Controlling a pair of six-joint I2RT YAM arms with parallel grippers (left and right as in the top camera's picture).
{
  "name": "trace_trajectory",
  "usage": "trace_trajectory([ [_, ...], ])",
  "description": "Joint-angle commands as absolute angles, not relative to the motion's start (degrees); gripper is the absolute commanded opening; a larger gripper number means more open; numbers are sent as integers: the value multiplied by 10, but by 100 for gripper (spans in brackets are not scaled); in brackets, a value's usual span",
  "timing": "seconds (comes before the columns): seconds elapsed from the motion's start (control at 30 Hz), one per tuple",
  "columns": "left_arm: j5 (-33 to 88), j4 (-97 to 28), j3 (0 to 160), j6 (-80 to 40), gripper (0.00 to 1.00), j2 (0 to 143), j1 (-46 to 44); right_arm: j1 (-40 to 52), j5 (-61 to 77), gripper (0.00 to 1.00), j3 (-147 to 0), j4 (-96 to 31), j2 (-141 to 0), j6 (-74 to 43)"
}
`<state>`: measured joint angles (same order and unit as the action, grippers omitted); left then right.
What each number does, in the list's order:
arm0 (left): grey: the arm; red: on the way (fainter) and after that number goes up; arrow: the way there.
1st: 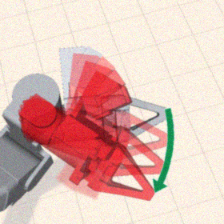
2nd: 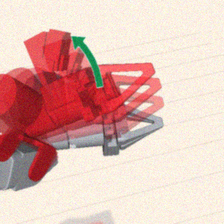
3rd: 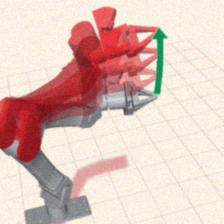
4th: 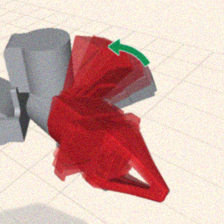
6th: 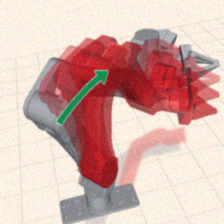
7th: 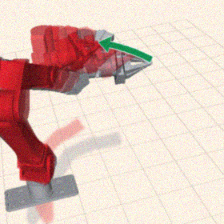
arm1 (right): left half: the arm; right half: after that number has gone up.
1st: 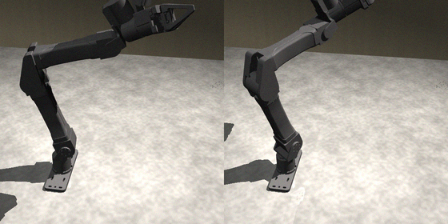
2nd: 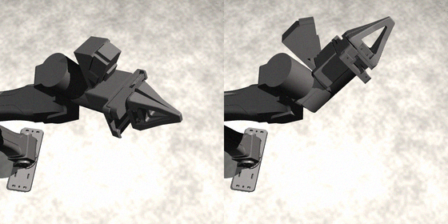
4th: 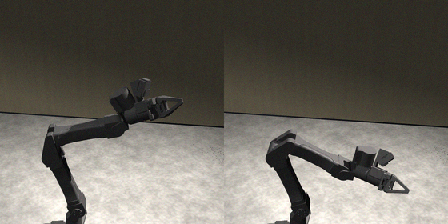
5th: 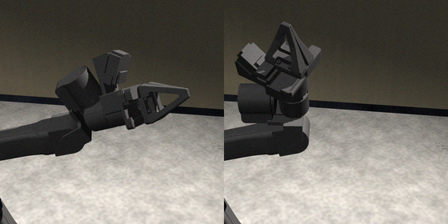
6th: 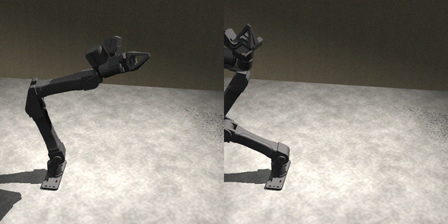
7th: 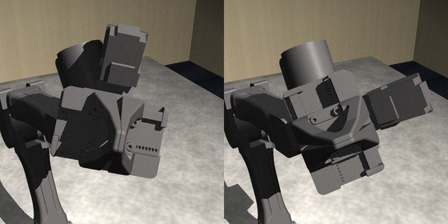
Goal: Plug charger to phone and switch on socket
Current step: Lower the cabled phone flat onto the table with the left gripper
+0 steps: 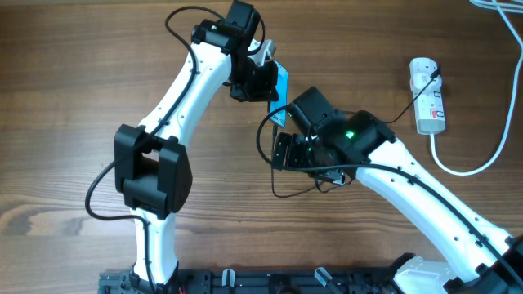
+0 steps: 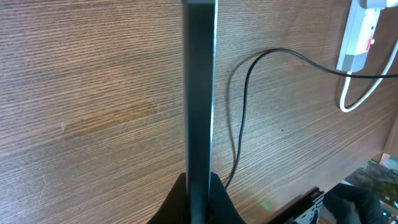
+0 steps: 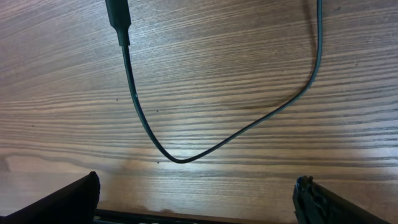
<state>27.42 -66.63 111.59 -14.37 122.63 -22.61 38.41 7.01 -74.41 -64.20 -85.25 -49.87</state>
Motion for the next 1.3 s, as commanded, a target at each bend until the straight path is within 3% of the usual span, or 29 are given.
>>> trace_trajectory([
  [0.0, 277, -664, 1116, -155, 4, 1236, -227, 383, 55, 100, -753, -650, -857, -487],
  [0.97, 241, -554, 1046, -154, 4, 1325, -226, 383, 51, 100, -753, -653, -857, -480],
  [1.03, 238, -548, 1040, -154, 6, 1325, -226, 383, 51, 100, -753, -653, -857, -480],
  [1.1, 228, -548, 1040, -155, 15, 1326, -226, 383, 51, 100, -753, -653, -857, -480],
  [1.27, 206, -549, 1040, -155, 20, 1326, -226, 383, 51, 100, -753, -654, -857, -480],
])
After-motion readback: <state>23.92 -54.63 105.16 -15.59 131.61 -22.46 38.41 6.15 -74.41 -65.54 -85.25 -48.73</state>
